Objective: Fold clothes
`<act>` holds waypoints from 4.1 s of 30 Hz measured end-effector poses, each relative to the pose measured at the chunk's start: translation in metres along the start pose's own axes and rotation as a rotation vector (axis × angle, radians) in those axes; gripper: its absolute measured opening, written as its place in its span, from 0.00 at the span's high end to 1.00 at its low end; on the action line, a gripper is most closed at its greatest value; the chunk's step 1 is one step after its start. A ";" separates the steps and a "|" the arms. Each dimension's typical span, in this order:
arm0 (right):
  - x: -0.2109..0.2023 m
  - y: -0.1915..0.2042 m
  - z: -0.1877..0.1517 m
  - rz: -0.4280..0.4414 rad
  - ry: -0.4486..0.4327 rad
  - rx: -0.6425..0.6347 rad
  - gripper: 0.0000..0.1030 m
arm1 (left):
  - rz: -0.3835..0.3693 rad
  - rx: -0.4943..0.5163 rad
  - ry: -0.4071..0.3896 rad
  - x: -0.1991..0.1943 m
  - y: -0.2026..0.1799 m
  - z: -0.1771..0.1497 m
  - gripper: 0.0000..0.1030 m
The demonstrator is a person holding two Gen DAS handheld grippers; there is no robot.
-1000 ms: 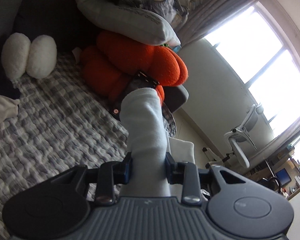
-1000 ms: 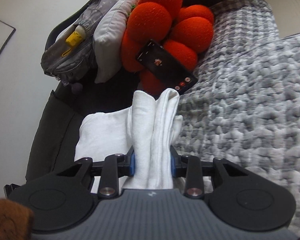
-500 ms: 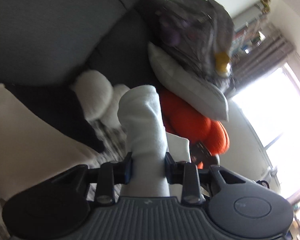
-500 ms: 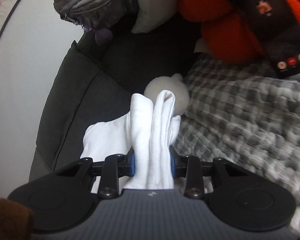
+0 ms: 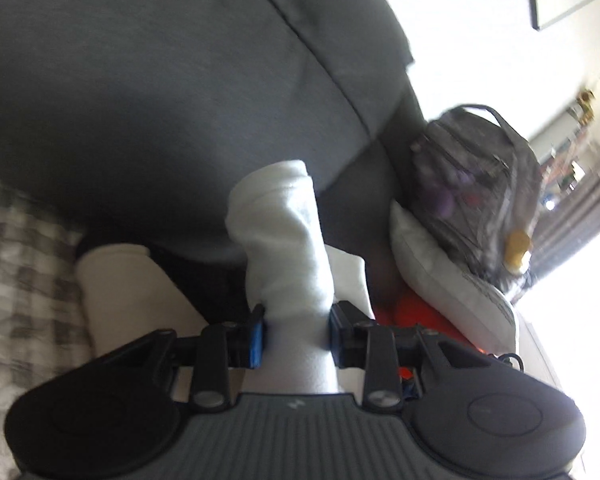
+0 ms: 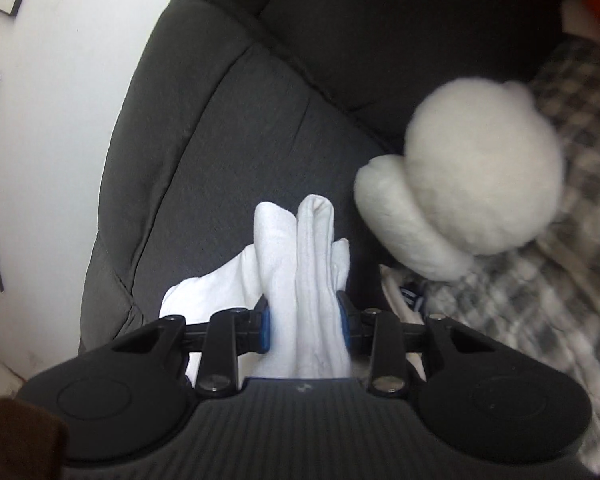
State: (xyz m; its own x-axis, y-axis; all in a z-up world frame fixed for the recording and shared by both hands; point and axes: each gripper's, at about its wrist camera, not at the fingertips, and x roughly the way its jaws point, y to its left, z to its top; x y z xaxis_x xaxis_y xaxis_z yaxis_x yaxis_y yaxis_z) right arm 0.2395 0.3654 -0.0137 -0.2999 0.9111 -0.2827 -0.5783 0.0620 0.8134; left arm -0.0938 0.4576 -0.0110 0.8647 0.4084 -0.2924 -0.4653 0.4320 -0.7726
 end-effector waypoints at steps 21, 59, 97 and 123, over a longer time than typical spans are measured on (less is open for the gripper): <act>-0.003 0.011 -0.010 -0.120 -0.139 -0.171 0.53 | 0.151 -0.014 -0.255 -0.032 0.012 0.000 0.51; -0.028 0.046 -0.029 -0.242 -0.159 -0.360 0.72 | 0.109 0.364 0.027 0.030 -0.024 -0.033 0.79; -0.147 0.089 -0.122 -0.515 -0.074 -0.493 0.22 | 0.633 0.533 0.127 0.018 -0.104 -0.096 0.00; -0.170 0.113 -0.139 -0.515 -0.018 -0.669 0.00 | 0.719 0.547 0.098 0.011 -0.125 -0.119 0.00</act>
State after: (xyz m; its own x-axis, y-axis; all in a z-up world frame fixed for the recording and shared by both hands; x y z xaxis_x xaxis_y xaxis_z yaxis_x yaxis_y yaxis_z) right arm 0.1196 0.1606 0.0555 0.1329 0.8419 -0.5230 -0.9686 0.2221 0.1114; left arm -0.0035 0.3122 0.0153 0.3316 0.6678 -0.6664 -0.9022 0.4310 -0.0171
